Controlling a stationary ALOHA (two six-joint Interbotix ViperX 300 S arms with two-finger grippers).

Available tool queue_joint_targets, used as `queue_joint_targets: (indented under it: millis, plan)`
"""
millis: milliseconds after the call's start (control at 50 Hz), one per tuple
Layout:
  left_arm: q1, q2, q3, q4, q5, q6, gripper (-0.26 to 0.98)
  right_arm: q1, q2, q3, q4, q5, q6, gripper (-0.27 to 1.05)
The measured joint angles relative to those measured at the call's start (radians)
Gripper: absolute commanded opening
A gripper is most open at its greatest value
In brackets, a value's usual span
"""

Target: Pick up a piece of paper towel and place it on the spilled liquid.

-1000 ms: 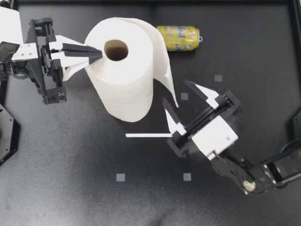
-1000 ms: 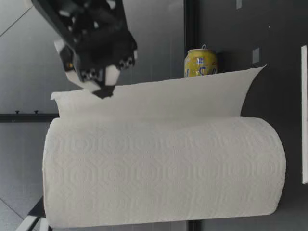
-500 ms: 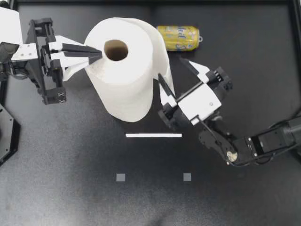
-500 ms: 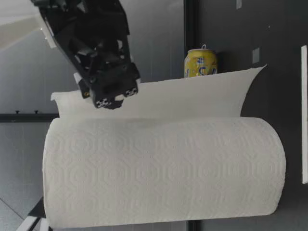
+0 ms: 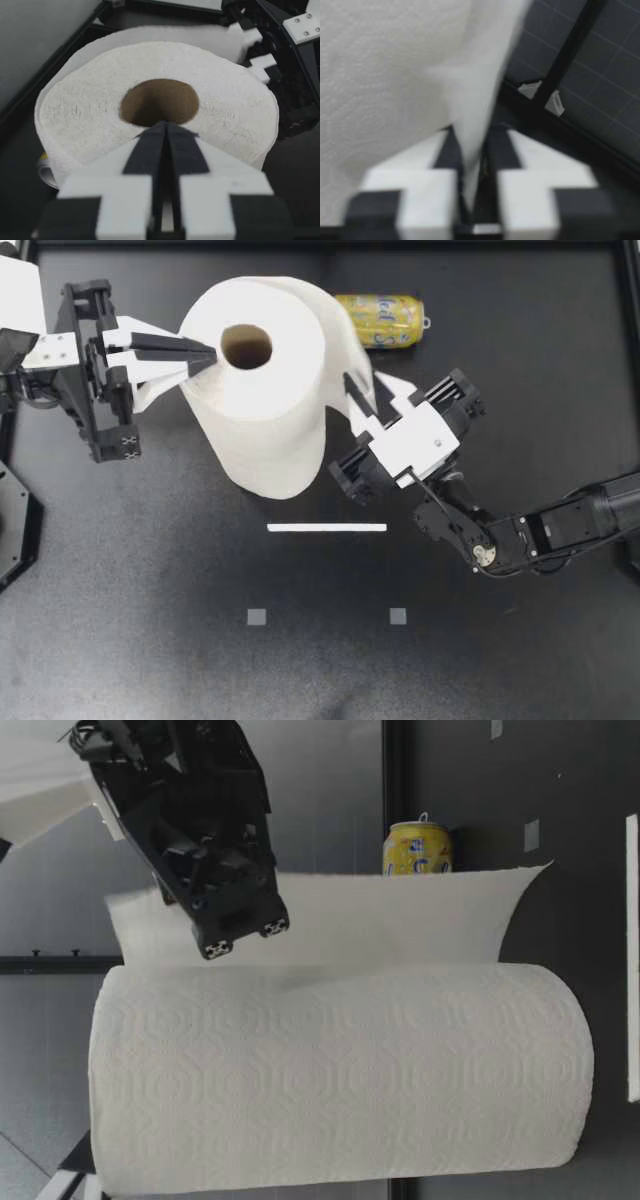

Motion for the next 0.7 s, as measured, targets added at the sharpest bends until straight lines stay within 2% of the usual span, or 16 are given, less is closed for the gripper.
queue_joint_targets:
  millis: [80, 140, 440, 700]
  plan:
    - [0.000, 0.000, 0.002, 0.000, 0.000, 0.000, 0.10, 0.000, -0.002, 0.005, 0.003, -0.002, -0.002, -0.09]
    - [0.000, -0.002, 0.003, -0.002, 0.000, 0.000, 0.10, 0.000, -0.006, 0.015, 0.006, -0.003, -0.002, -0.13]
    - [0.002, 0.000, 0.006, -0.009, -0.002, 0.000, 0.10, 0.002, -0.034, 0.064, 0.034, -0.005, 0.005, -0.13]
    - [0.008, 0.009, 0.011, -0.020, -0.005, 0.000, 0.10, 0.005, -0.052, 0.172, 0.104, 0.000, 0.092, -0.13]
